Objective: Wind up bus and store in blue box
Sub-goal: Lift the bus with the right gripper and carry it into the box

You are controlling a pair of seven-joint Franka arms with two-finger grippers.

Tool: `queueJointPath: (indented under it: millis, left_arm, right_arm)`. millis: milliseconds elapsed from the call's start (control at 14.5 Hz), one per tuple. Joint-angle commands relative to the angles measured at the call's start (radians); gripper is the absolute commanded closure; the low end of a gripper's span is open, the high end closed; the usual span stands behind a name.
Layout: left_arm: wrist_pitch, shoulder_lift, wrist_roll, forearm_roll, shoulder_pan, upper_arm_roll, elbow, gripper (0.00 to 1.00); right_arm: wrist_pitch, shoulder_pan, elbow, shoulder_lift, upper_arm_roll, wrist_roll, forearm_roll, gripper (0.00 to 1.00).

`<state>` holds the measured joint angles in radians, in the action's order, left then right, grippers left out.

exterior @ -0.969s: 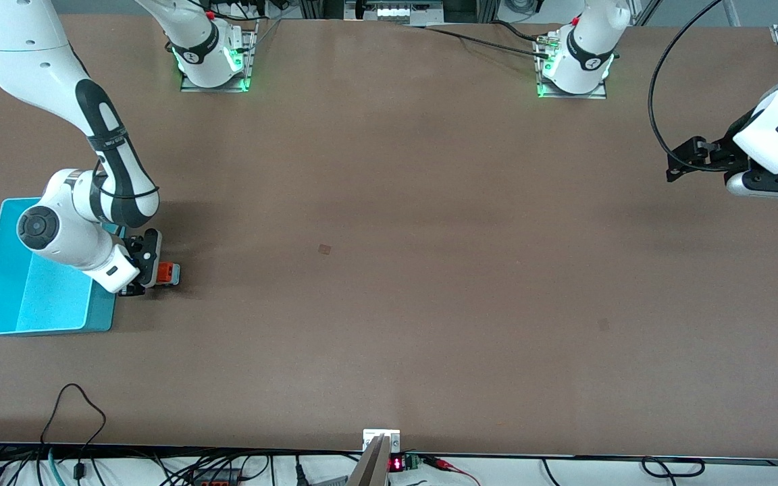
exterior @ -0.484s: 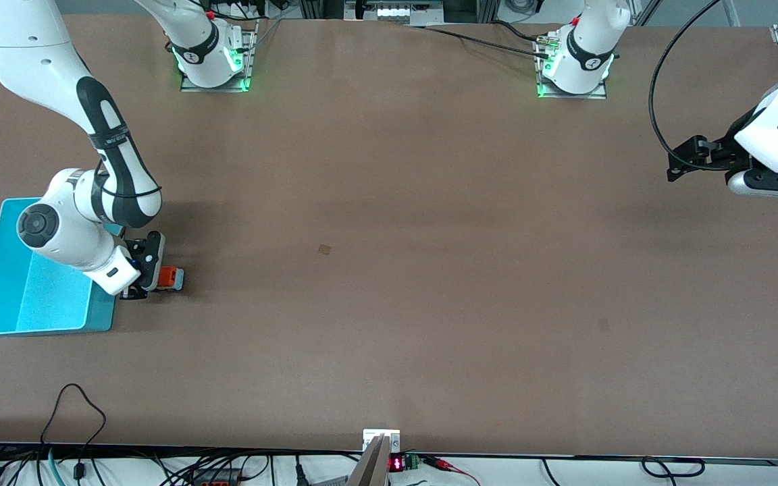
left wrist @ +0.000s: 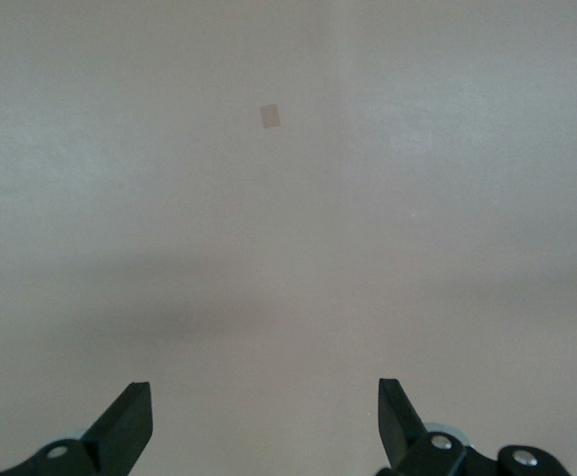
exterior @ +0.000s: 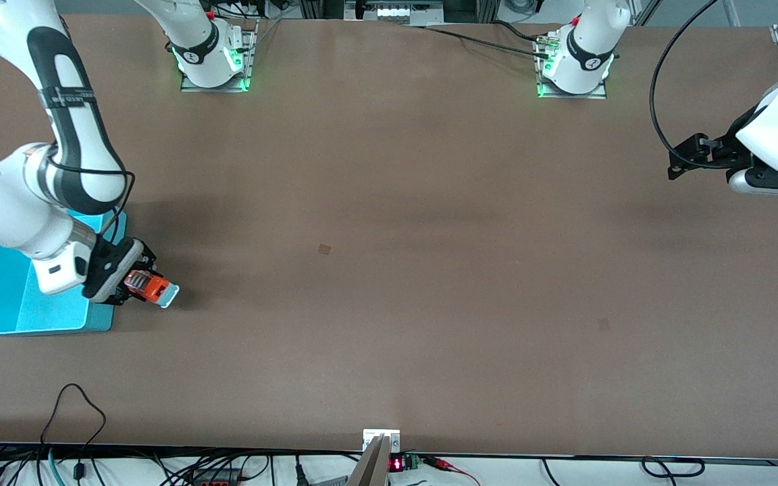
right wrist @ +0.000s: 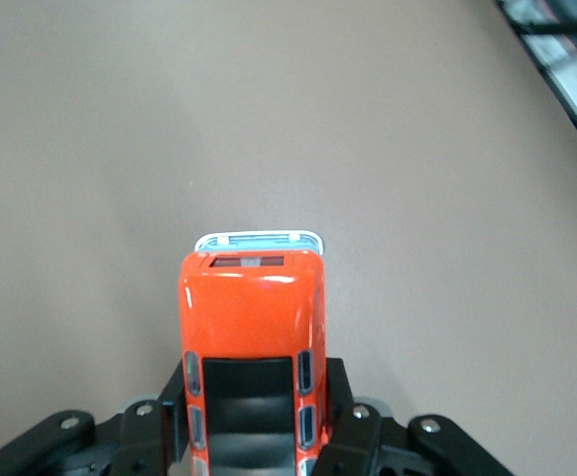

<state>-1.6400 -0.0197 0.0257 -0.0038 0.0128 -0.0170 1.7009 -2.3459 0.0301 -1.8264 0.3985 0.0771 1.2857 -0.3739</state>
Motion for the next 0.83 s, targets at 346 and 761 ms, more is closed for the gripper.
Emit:
queueJointPath:
  millis: [346, 761]
  left_arm:
    - [0.045, -0.002, 0.006, 0.001, 0.001, -0.003, -0.027, 0.00]
    - [0.048, -0.002, 0.003, 0.001, 0.001, -0.003, -0.027, 0.00]
  right_arm:
    - [0.120, 0.014, 0.053, -0.050, 0.134, -0.539, 0.213, 0.74]
    - [0.128, -0.107, 0.052, -0.015, 0.151, -0.758, 0.274, 0.75]
